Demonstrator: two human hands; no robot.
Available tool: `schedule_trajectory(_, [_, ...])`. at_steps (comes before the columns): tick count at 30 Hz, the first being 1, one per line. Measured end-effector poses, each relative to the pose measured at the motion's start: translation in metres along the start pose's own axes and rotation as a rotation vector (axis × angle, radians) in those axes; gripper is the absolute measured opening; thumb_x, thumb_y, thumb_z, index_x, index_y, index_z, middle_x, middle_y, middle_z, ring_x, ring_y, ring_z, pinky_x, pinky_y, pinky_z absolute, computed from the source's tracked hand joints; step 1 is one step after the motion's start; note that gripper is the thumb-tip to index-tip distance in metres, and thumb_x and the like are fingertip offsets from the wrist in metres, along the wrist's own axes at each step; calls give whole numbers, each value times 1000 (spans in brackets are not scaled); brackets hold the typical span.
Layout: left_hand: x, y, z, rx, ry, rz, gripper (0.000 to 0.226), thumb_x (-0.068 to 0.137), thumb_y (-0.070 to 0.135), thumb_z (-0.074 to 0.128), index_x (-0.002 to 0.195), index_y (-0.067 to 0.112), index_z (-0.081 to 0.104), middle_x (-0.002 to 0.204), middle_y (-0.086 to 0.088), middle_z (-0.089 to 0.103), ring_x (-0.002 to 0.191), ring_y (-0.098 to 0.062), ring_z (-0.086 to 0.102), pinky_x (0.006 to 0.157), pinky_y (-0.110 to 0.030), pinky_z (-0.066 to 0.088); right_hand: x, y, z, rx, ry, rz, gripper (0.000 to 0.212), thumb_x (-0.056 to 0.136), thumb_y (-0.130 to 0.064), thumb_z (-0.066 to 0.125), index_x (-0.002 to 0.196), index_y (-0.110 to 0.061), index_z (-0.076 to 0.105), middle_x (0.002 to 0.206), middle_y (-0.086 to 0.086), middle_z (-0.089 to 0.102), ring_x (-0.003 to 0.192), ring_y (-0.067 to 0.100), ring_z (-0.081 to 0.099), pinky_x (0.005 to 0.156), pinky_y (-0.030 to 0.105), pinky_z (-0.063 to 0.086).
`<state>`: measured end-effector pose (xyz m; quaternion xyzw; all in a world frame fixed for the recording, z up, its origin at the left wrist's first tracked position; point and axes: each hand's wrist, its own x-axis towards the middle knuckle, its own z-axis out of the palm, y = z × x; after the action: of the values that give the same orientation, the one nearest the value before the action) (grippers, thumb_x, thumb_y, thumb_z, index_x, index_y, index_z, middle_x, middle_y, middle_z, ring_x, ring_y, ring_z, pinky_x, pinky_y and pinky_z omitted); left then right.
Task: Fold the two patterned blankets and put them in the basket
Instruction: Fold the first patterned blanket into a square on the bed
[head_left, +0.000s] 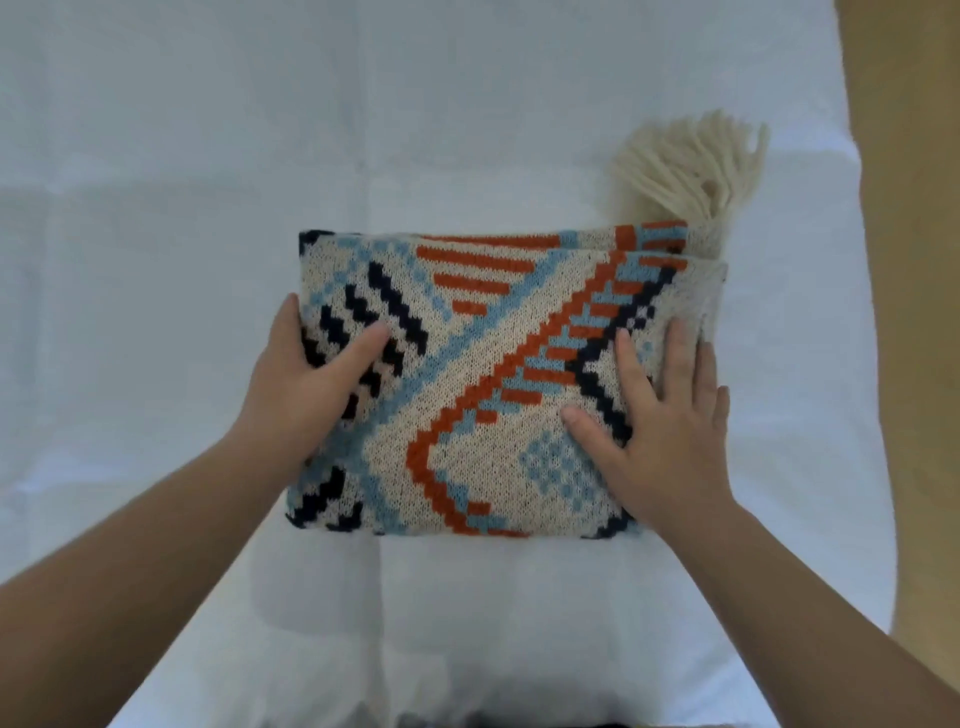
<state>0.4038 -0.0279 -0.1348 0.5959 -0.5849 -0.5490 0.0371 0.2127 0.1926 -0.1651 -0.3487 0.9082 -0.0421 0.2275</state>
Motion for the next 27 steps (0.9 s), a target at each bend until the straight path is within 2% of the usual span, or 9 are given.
schedule_trajectory(3, [14,9,0,-191,-10,-174,55,72,52,80,115,22,62,96,1,78,83,-19,76,77,-42,61,3,1,7,54,36,24,86,82,-86,21,155,-44,0,165,-1,-13,151,30,-7,118,58,13])
schedule_trajectory(6, [14,3,-2,-242,-96,-251,40,79,42,78,107,17,64,90,-3,79,80,-21,76,71,-37,59,4,4,7,244,82,149,94,79,-87,39,154,-45,3,166,-1,-1,150,30,13,116,58,23])
schedule_trajectory(8, [15,1,-4,-270,-165,-307,40,81,42,75,107,13,66,92,-7,78,82,-23,76,72,-37,57,8,5,1,434,112,256,106,71,-85,57,154,-45,5,162,-1,20,144,27,30,112,55,35])
schedule_trajectory(11, [17,1,-10,-281,-241,-364,51,75,46,74,110,10,66,99,-10,78,88,-27,76,76,-39,56,14,8,-15,745,94,400,115,63,-68,79,155,-39,17,151,-9,42,130,17,49,107,44,43])
schedule_trajectory(15, [12,-3,-17,-288,-306,-375,47,77,43,70,112,11,66,105,-11,77,93,-29,75,77,-41,57,21,22,-31,987,-57,563,93,56,-57,88,134,-26,49,123,-1,64,100,24,69,90,50,56])
schedule_trajectory(17, [7,-5,-21,-310,-269,-351,42,82,37,69,113,9,65,104,-12,76,91,-29,75,68,-38,62,18,24,-35,976,-110,548,78,58,-53,87,123,-21,57,110,1,69,91,24,71,85,50,58])
schedule_trajectory(19, [-1,-6,-24,-331,-231,-319,36,87,32,68,113,7,65,103,-13,77,90,-28,75,62,-34,62,11,23,-40,999,-101,526,71,61,-49,87,119,-19,60,106,2,71,88,23,71,83,48,59])
schedule_trajectory(23, [-24,-2,-39,-338,-196,-296,35,87,27,70,114,5,64,102,-15,76,88,-30,75,60,-35,62,-16,11,-50,1051,-42,476,62,70,-37,87,122,-20,58,108,-1,70,88,19,72,77,39,61])
schedule_trajectory(27, [-63,9,-63,-308,-218,-275,47,80,31,74,117,2,62,100,-18,76,89,-35,75,63,-39,62,-60,-4,-64,1075,-25,470,62,68,-40,87,121,-22,59,108,-1,72,83,16,74,71,36,62])
